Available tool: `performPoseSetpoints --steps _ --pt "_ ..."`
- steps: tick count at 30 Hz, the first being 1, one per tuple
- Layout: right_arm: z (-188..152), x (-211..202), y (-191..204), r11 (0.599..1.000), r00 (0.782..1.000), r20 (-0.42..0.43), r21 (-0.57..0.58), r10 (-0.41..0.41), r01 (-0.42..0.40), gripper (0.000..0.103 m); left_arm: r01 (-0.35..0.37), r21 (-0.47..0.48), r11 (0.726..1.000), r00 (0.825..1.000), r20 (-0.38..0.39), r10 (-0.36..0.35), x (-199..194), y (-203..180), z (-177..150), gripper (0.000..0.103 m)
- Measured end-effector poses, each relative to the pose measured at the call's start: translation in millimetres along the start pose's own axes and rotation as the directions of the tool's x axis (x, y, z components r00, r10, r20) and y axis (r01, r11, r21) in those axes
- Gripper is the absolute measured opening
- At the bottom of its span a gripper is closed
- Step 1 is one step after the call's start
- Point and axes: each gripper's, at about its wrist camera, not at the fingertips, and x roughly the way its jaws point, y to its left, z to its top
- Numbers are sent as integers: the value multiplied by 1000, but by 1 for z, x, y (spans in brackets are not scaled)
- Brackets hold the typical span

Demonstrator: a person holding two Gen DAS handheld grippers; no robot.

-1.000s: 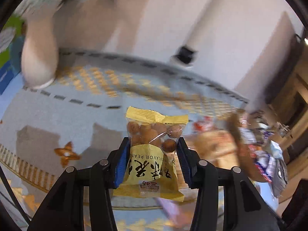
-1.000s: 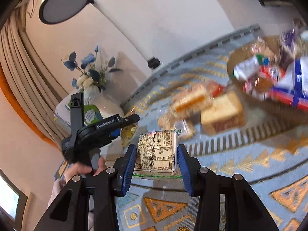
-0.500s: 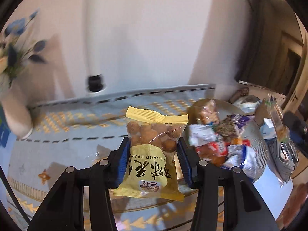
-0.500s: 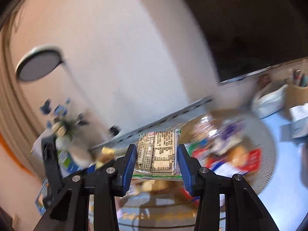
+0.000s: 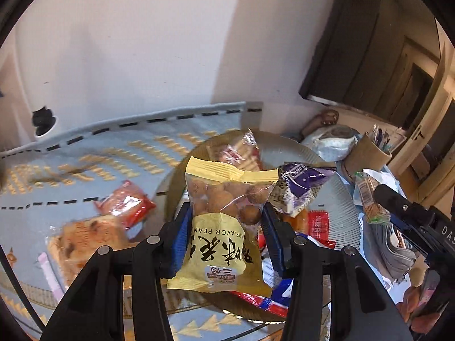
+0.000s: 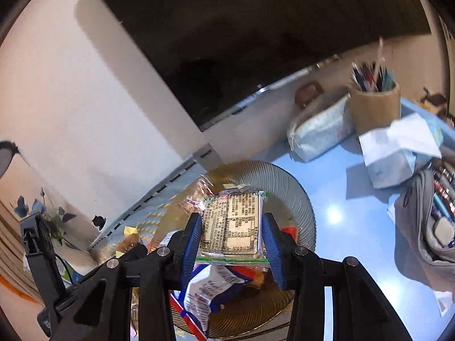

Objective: Organize snacks
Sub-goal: 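Carry the peanut bag and biscuit pack into the amber bowl and open both grippers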

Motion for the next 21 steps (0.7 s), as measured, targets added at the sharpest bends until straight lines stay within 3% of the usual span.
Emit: performPoseSetpoints --steps 12,21 --pt "-9 26 -9 1000 997 -78 14 19 -18 42 -7 65 998 999 -52 11 23 -17 -2 45" --pt "1 13 -14 999 999 -35 16 37 -37 42 18 50 999 1000 -22 -17 13 -8 4 45"
